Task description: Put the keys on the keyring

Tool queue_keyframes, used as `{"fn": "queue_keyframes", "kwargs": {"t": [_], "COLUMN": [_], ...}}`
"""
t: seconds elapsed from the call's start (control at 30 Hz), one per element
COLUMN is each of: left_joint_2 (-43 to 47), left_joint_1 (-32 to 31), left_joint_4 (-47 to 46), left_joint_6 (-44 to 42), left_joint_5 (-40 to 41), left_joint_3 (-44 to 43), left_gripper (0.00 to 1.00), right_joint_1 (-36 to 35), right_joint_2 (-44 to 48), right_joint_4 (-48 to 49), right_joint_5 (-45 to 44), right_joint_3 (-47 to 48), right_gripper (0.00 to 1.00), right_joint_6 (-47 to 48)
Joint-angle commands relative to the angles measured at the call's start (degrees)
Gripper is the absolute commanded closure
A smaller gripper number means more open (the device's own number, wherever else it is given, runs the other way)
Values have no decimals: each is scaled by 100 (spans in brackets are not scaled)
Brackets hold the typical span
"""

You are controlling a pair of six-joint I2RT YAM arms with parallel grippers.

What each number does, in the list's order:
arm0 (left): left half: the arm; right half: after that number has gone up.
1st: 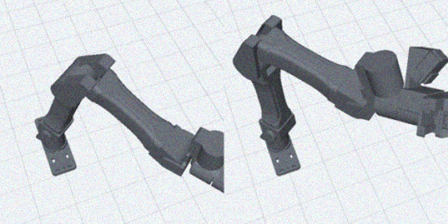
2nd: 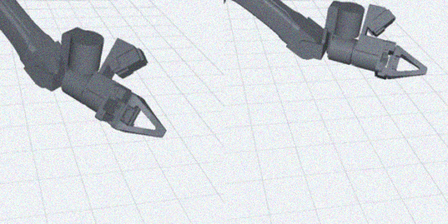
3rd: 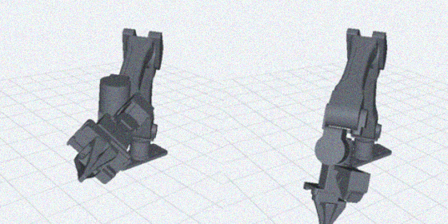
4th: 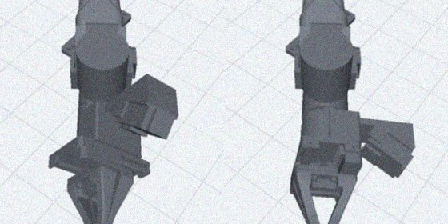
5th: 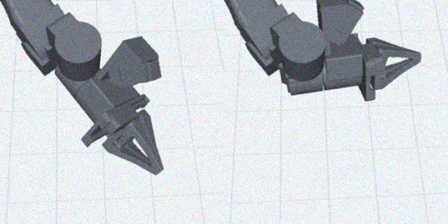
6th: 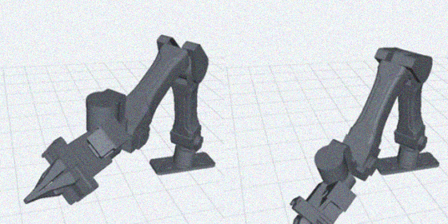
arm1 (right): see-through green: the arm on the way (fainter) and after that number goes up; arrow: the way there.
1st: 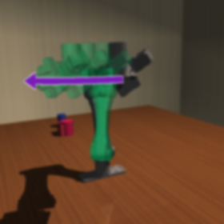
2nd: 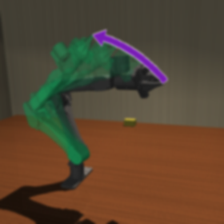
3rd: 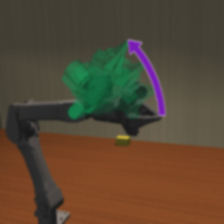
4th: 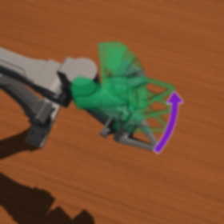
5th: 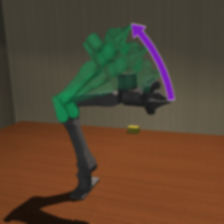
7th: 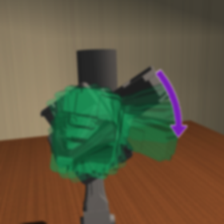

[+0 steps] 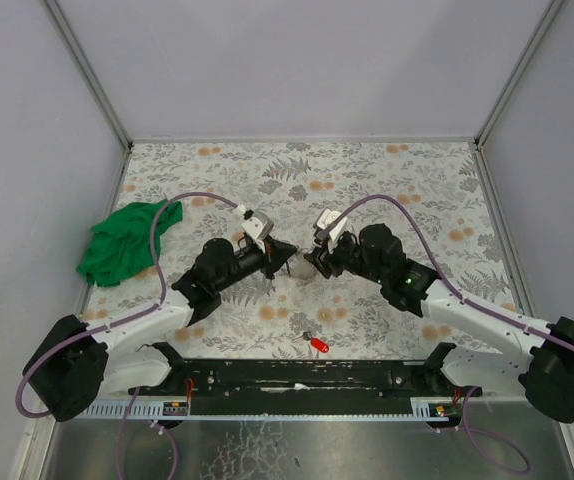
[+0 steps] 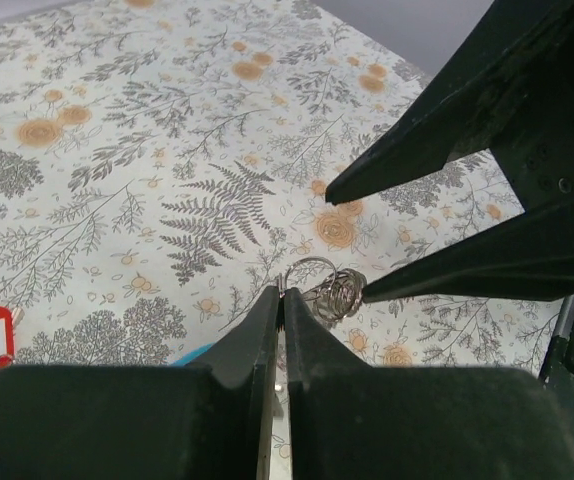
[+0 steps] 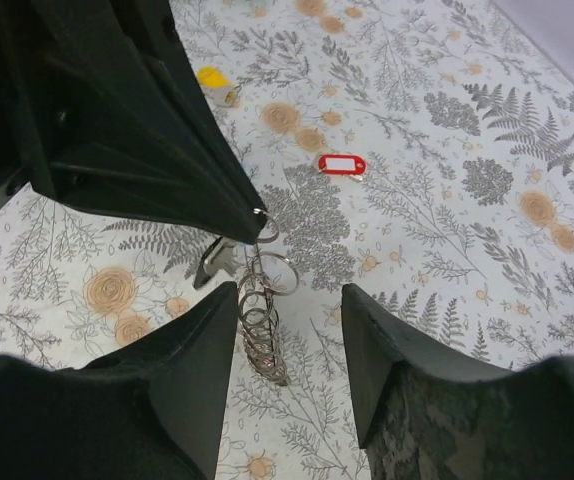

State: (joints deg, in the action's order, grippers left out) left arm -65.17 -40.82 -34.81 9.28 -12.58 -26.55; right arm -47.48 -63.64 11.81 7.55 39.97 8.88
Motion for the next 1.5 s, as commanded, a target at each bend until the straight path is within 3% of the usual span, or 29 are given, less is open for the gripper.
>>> {"fn": "queue_keyframes", "kwargs": {"t": [0.0, 0.2, 0.47, 0.67, 1.07, 1.47], "left_joint_2": [109, 182, 213, 255, 293, 319], "left_joint_1": [30, 29, 30, 25, 29, 30], "left_joint_4": [754, 1176, 1017, 280, -24, -349], "left_joint_6": [182, 78, -399, -577, -746, -738], "left_joint_5": [64, -197, -732, -1136, -1408, -1528], "left_joint_3": [-418, -649, -596, -256, -85, 82], "left_gripper": [100, 100, 100, 100, 100, 100], "right_joint_1": [385, 1413, 1487, 1509, 1549, 1549], "right_joint_2": [21, -237, -653, -835, -1124, -1452], "right_joint_4": [509, 732, 39, -156, -748, -1443], "right_joint_5": [610, 2878, 4053, 4151, 4924, 5204], "right_joint_3": [253, 313, 733, 846, 1138, 1401], "right_gripper": [48, 50, 48, 51, 74, 81], "right_joint_6": [37, 179, 1116, 1497, 1949, 2463]}}
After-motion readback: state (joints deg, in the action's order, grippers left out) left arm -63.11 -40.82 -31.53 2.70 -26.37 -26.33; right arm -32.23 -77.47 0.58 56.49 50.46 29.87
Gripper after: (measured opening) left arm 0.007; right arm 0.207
